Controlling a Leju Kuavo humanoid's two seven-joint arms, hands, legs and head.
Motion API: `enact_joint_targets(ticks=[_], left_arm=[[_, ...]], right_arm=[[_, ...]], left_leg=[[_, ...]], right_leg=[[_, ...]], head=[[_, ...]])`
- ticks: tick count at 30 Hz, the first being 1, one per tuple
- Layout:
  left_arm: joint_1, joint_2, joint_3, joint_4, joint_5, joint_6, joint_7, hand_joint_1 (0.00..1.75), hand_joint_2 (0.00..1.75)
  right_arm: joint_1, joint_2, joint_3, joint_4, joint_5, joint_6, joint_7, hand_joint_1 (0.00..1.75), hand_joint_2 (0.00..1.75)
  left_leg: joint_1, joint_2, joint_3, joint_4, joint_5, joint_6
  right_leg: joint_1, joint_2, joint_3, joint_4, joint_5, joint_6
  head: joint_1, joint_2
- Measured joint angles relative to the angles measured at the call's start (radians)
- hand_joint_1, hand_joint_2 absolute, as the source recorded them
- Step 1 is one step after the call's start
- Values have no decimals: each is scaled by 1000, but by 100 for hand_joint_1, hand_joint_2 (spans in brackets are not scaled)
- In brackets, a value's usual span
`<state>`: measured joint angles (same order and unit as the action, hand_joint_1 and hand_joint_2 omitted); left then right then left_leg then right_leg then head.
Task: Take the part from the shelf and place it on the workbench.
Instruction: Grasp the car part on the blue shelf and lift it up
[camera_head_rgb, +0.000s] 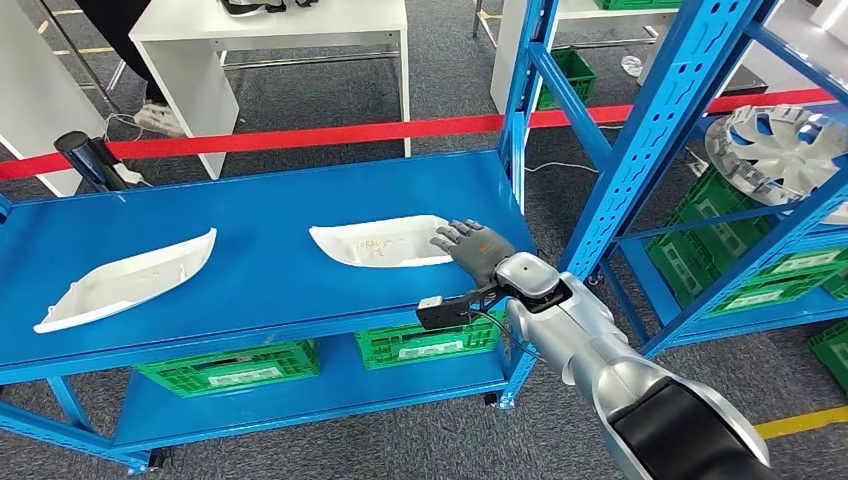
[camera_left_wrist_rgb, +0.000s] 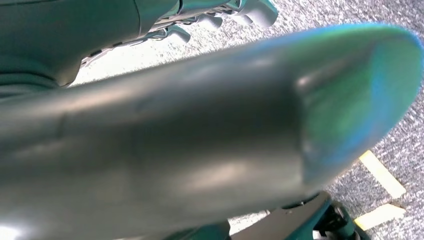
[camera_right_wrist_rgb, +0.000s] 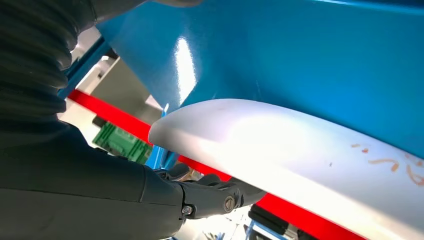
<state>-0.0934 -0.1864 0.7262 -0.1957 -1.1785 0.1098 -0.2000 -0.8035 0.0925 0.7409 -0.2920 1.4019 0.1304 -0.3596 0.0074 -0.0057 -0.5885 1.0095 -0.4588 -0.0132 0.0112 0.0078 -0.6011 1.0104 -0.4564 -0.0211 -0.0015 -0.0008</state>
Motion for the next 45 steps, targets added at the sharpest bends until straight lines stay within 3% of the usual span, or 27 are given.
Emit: enact_joint_targets(ticks=[15,26,36,45], left_arm=[[-5,-8,-3,0,-14,-14,5,0,0],[-4,-13,-3,0,-23,-19,2,0,0],[-5,-14,-5,0,-36,-26,1,0,0],[-14,-19,-19,0,-48,-28,1,0,0]], right_arm=[[-1,-1,83,0,23,-62,-2,0,175],[-5,0,89,0,-44,-105,15,0,175],[-79,27,76,-1,-90,-77,12,0,175],[-136,61,47,-2,-142,3,-10,0,175]], left_leg=[[0,1,4,0,0,0],[0,0,3,0,0,0],[0,0,2,0,0,0],[0,0,2,0,0,0]], right_leg=[[0,0,3,0,0,0],[0,0,3,1,0,0],[0,0,2,1,-1,-1],[0,0,2,1,-1,-1]], head=[[0,0],[0,0],[0,0],[0,0]])
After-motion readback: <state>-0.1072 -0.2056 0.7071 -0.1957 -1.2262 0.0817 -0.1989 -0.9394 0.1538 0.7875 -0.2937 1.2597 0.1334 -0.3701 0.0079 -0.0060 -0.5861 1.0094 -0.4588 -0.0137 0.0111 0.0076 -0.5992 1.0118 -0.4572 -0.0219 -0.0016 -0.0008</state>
